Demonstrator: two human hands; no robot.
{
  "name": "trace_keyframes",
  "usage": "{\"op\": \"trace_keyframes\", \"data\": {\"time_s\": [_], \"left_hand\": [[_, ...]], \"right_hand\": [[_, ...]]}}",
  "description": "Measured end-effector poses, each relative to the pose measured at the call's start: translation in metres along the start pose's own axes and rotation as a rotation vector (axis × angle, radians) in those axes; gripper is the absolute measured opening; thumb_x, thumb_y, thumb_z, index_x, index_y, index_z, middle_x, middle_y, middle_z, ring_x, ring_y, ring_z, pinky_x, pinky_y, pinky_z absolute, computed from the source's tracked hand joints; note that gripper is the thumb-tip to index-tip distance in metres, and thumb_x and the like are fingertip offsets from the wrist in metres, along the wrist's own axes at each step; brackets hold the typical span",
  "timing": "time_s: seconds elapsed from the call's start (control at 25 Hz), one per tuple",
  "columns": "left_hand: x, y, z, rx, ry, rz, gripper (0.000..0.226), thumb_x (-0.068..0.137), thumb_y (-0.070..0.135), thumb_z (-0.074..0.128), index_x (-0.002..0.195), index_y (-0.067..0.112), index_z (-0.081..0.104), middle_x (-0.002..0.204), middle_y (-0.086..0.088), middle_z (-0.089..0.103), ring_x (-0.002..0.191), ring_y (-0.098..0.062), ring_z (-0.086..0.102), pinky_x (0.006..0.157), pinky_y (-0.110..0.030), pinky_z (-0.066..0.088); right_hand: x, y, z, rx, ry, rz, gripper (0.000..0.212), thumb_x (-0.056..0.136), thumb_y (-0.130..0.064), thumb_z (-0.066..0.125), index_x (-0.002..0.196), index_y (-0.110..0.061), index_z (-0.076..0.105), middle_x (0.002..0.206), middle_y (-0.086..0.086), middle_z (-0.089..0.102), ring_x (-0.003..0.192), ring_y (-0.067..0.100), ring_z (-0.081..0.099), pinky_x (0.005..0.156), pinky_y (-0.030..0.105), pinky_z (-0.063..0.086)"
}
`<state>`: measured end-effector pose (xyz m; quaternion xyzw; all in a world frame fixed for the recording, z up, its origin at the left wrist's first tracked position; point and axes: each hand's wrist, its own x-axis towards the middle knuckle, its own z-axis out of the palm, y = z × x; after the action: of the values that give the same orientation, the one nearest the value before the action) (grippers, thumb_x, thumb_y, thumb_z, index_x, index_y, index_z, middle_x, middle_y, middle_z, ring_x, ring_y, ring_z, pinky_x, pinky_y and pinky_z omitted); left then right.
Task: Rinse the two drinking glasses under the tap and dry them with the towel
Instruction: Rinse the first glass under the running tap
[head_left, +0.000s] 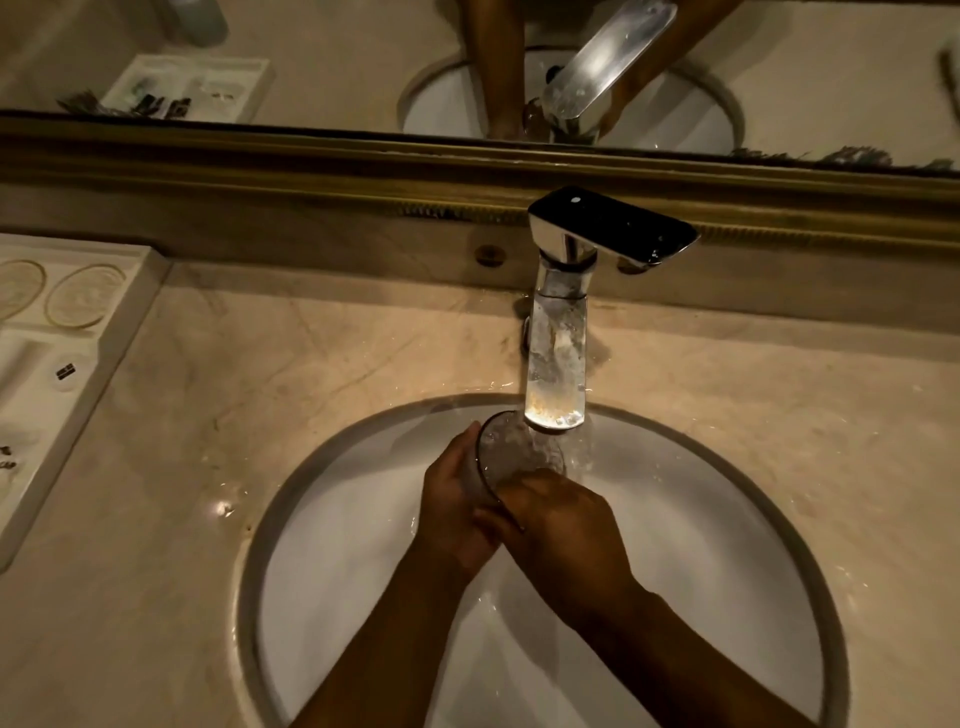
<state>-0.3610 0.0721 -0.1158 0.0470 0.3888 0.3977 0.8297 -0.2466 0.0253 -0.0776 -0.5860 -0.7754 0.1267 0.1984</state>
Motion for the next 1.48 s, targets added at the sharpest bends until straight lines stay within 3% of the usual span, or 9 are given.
{"op": "trace_keyframes", "data": {"time_s": [0.12,0.24,0.4,0.56,0.76,0.84,0.96,1.28,1.48], "left_hand": [[-0.001,0.009,0.011,0.223,0.032,-0.087,0.034,0.078,0.031,0.059,0.081,0.004,0.079,0.082,-0.014,0.076,0.073,-0.025,0.074,0.067,-0.026,0.059],[0.005,0.024,0.009,0.479,0.065,-0.244,0.025,0.073,0.031,0.06,0.067,0.008,0.067,0.066,-0.009,0.062,0.062,-0.023,0.061,0.06,-0.028,0.047],[0.01,0.035,0.015,0.616,0.138,-0.227,0.03,0.073,0.039,0.067,0.088,0.013,0.071,0.081,-0.011,0.062,0.075,-0.031,0.059,0.063,-0.03,0.039],[0.008,0.027,0.022,0.465,0.151,0.007,0.034,0.092,0.029,0.06,0.093,-0.002,0.074,0.086,-0.02,0.072,0.076,-0.03,0.07,0.063,-0.033,0.054],[0.006,0.007,0.019,0.351,0.164,0.199,0.039,0.102,0.018,0.047,0.114,-0.017,0.059,0.096,-0.026,0.063,0.087,-0.032,0.066,0.074,-0.033,0.058],[0.006,0.004,0.014,0.29,0.178,0.188,0.032,0.102,0.021,0.048,0.109,-0.007,0.063,0.093,-0.026,0.066,0.09,-0.033,0.069,0.079,-0.035,0.059],[0.004,0.001,0.003,0.235,0.121,0.072,0.048,0.103,0.034,0.051,0.131,-0.005,0.059,0.127,-0.031,0.064,0.121,-0.041,0.064,0.102,-0.047,0.052],[0.003,0.016,0.003,0.585,0.154,-0.131,0.041,0.098,0.044,0.055,0.12,0.013,0.071,0.112,-0.013,0.077,0.101,-0.029,0.075,0.074,-0.042,0.06],[0.003,0.011,0.009,0.503,0.174,-0.237,0.036,0.098,0.037,0.05,0.107,0.01,0.074,0.098,-0.012,0.077,0.085,-0.024,0.074,0.069,-0.037,0.057]], "right_hand": [[0.002,0.001,-0.01,0.107,-0.137,-0.035,0.036,0.095,-0.05,0.043,0.106,-0.029,0.071,0.1,-0.007,0.074,0.085,0.012,0.071,0.072,0.024,0.054],[0.0,0.007,-0.014,0.081,-0.182,-0.076,0.032,0.09,-0.052,0.047,0.101,-0.032,0.07,0.1,-0.01,0.071,0.087,0.009,0.067,0.073,0.024,0.054],[-0.005,0.019,0.002,0.019,-0.15,-0.046,0.022,0.083,-0.037,0.068,0.102,-0.028,0.075,0.102,-0.006,0.074,0.087,0.015,0.071,0.076,0.024,0.054],[-0.009,0.008,0.013,0.251,-0.037,0.168,0.038,0.096,-0.048,0.047,0.117,-0.025,0.07,0.111,-0.004,0.073,0.097,0.013,0.068,0.086,0.021,0.049],[0.008,-0.024,0.016,0.535,0.154,0.639,0.054,0.094,-0.064,0.041,0.079,-0.023,0.072,0.068,-0.009,0.067,0.063,0.003,0.063,0.063,0.015,0.043],[0.017,-0.022,0.015,0.461,0.055,0.644,0.056,0.096,-0.063,0.036,0.081,-0.022,0.072,0.068,-0.006,0.067,0.062,0.004,0.063,0.059,0.014,0.042],[0.019,-0.007,0.012,0.425,-0.065,0.555,0.057,0.093,-0.066,0.029,0.103,-0.027,0.069,0.088,-0.004,0.073,0.078,0.01,0.068,0.072,0.028,0.055],[-0.003,0.012,0.003,0.685,-0.209,0.412,0.023,0.103,-0.034,0.048,0.104,-0.025,0.069,0.1,-0.006,0.073,0.091,0.005,0.067,0.086,0.031,0.055],[0.002,-0.002,0.003,0.57,0.057,0.646,0.034,0.098,-0.046,0.052,0.088,-0.023,0.074,0.078,-0.006,0.074,0.07,0.004,0.068,0.068,0.023,0.056]]}}
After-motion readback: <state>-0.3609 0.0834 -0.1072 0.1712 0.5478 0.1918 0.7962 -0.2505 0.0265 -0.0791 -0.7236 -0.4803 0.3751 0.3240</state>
